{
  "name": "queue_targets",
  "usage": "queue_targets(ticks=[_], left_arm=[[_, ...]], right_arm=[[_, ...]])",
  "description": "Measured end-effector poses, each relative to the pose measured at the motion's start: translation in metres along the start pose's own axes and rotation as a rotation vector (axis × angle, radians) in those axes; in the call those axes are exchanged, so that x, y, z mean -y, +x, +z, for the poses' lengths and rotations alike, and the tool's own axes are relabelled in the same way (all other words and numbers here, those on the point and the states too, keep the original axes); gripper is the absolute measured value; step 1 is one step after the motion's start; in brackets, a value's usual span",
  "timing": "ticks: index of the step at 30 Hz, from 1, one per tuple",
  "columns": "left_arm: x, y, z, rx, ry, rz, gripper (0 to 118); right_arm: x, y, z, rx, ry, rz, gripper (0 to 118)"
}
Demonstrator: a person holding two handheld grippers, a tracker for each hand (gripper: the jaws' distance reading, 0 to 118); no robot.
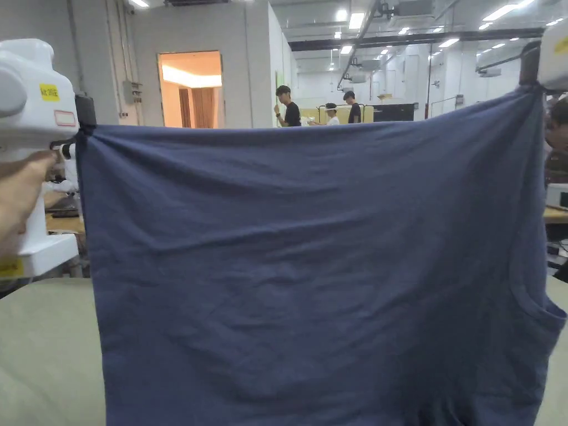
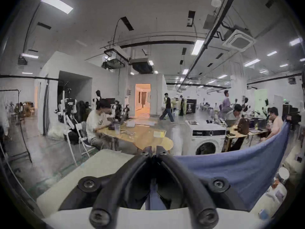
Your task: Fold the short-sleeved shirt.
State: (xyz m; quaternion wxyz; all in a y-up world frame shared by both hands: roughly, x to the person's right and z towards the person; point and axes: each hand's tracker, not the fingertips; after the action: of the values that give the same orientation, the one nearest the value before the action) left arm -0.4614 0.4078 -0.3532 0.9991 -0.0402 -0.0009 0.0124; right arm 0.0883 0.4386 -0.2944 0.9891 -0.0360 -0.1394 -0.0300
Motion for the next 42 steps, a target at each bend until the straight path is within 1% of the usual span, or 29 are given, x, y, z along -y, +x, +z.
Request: queue_targets(ticks=[1, 2, 3, 4, 5, 6, 7, 10, 13, 16, 18, 20, 24, 27, 30, 31, 32, 33, 34, 36, 37, 38, 39, 40, 41, 42], left_arm=[[-0.003, 0.0, -0.006, 0.001, 0.008, 0.041, 0], [-0.008, -0.002, -0.012, 0.019, 0.003, 0.064, 0], [-0.009, -0.003, -0.018, 0.02, 0.001, 0.074, 0], [-0.012, -0.004, -0.027, 0.025, 0.004, 0.054, 0], [-0.013, -0.003, -0.037, -0.028, -0.039, -0.015, 0], [-0.016, -0.002, -0.041, -0.032, 0.002, -0.031, 0], [-0.017, -0.004, -0.045, -0.015, -0.002, -0.014, 0], [-0.024, -0.011, -0.052, -0.009, 0.019, 0.043, 0], [-0.026, -0.009, -0.06, -0.016, 0.01, 0.038, 0], [-0.016, -0.004, -0.067, -0.036, 0.002, -0.018, 0], [-0.008, -0.005, -0.072, -0.031, 0.005, -0.012, 0], [0.002, -0.006, -0.077, -0.018, -0.016, 0.024, 0], [0.02, -0.004, -0.085, -0.017, -0.047, 0.024, 0], [0.045, 0.0, -0.089, 0.004, -0.097, 0.013, 0], [0.082, 0.002, -0.08, 0.033, -0.148, 0.01, 0], [0.096, 0.002, -0.075, 0.048, -0.163, 0.02, 0], [0.11, 0.0, -0.065, 0.072, -0.166, 0.037, 0], [0.122, -0.001, -0.057, 0.087, -0.172, 0.04, 0], [0.137, -0.002, -0.047, 0.104, -0.2, 0.042, 0], [0.165, -0.004, -0.017, 0.143, -0.212, 0.01, 0], [0.18, -0.006, 0.003, 0.141, -0.21, 0.002, 0], [0.195, -0.009, 0.022, 0.162, -0.219, 0.009, 0], [0.208, -0.013, 0.041, 0.175, -0.206, 0.033, 0], [0.223, -0.019, 0.058, 0.198, -0.201, 0.026, 0], [0.24, -0.024, 0.079, 0.202, -0.246, 0.03, 0], [0.254, -0.028, 0.096, 0.204, -0.238, 0.059, 0]], right_arm=[[-0.003, -0.006, -0.007, 0.001, 0.009, 0.002, 0], [-0.009, -0.012, -0.014, 0.02, 0.014, 0.01, 0], [-0.014, -0.015, -0.018, 0.013, 0.017, 0.008, 0], [-0.02, -0.019, -0.022, 0.007, 0.03, -0.002, 0], [-0.024, -0.021, -0.026, -0.003, 0.039, -0.004, 0], [-0.028, -0.025, -0.029, -0.002, 0.046, 0.009, 0], [-0.033, -0.028, -0.032, 0.023, 0.045, 0.034, 0], [-0.044, -0.032, -0.038, 0.019, 0.057, 0.04, 0], [-0.051, -0.035, -0.046, 0.017, 0.059, 0.013, 0], [-0.045, -0.042, -0.05, 0.016, 0.059, 0.028, 0], [-0.038, -0.044, -0.056, 0.011, 0.046, 0.036, 0], [-0.029, -0.048, -0.061, 0.015, 0.008, 0.057, 0], [-0.007, -0.045, -0.066, 0.011, -0.012, 0.035, 0], [0.02, -0.043, -0.069, -0.007, -0.073, 0.061, 0], [0.057, -0.035, -0.062, -0.038, -0.13, 0.08, 0], [0.07, -0.029, -0.057, -0.068, -0.158, 0.072, 0], [0.086, -0.022, -0.049, -0.076, -0.167, 0.049, 0], [0.098, -0.016, -0.044, -0.104, -0.189, 0.044, 0], [0.114, -0.009, -0.032, -0.11, -0.196, 0.041, 0], [0.144, 0.004, -0.007, -0.145, -0.227, 0.068, 0], [0.163, 0.014, 0.011, -0.147, -0.22, 0.062, 0], [0.18, 0.022, 0.027, -0.175, -0.259, 0.087, 0], [0.196, 0.03, 0.045, -0.183, -0.269, 0.079, 0], [0.214, 0.038, 0.064, -0.192, -0.294, 0.076, 0], [0.233, 0.048, 0.084, -0.23, -0.335, 0.081, 0], [0.249, 0.056, 0.102, -0.227, -0.339, 0.066, 0]])
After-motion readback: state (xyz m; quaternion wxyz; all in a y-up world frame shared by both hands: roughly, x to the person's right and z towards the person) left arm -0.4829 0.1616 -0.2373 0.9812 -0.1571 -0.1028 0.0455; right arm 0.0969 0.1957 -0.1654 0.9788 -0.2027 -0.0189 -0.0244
